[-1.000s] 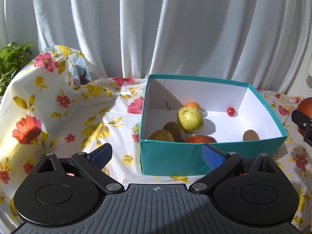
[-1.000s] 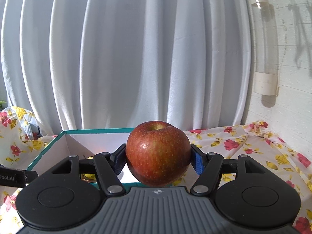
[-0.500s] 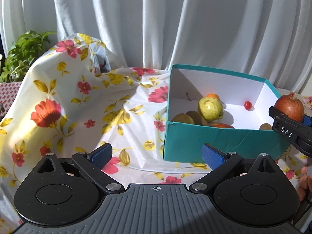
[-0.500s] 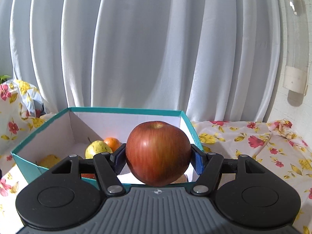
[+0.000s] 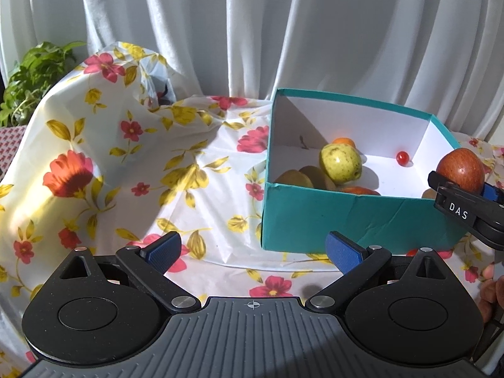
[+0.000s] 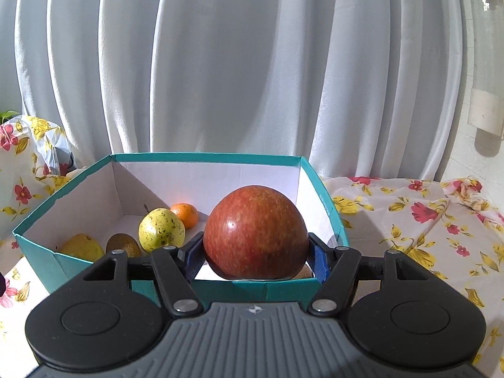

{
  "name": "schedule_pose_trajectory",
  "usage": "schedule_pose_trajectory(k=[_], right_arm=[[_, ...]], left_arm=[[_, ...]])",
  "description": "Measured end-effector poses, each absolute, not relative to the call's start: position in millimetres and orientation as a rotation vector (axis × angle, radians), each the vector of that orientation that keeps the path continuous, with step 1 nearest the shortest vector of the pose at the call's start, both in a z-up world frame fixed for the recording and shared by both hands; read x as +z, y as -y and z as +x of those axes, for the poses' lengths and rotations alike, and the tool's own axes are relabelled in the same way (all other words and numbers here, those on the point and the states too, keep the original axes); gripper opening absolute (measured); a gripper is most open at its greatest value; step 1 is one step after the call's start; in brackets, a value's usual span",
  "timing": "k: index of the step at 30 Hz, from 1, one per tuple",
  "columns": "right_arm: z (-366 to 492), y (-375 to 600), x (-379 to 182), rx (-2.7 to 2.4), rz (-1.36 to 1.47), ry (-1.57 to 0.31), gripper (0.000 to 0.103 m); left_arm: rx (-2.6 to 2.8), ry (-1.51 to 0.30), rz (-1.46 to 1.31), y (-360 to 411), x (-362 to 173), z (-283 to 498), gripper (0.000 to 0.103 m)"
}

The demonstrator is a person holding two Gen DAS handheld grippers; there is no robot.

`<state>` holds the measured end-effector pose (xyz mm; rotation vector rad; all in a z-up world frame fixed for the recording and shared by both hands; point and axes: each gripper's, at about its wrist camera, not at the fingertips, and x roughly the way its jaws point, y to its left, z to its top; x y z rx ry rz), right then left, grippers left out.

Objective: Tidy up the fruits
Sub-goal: 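Lower the red apple into the teal box and open the right tool, then move the left tool to the cherry tomato beside the box and close on it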

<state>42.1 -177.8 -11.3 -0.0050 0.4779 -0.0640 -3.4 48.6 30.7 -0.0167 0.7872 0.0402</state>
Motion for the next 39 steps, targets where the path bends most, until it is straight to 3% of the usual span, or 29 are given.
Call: schedule_pose_trajectory(k=[17,22,39], right_arm=[[30,178,1,-0.053,-0.033,-0.419,0.067],[14,185,17,-0.071,-0.007,-0.362,0.078],[-64,208,45,-0.136,0.075,-0.236,0.086]], left_arm=[[0.021,-0.808,0.004,-43,26,-4,0.101],[0.010,-0.811,0.009,-40,25,-6,0.101],[-0.106,-0.759,0.110,0,-2,-31,0.101]])
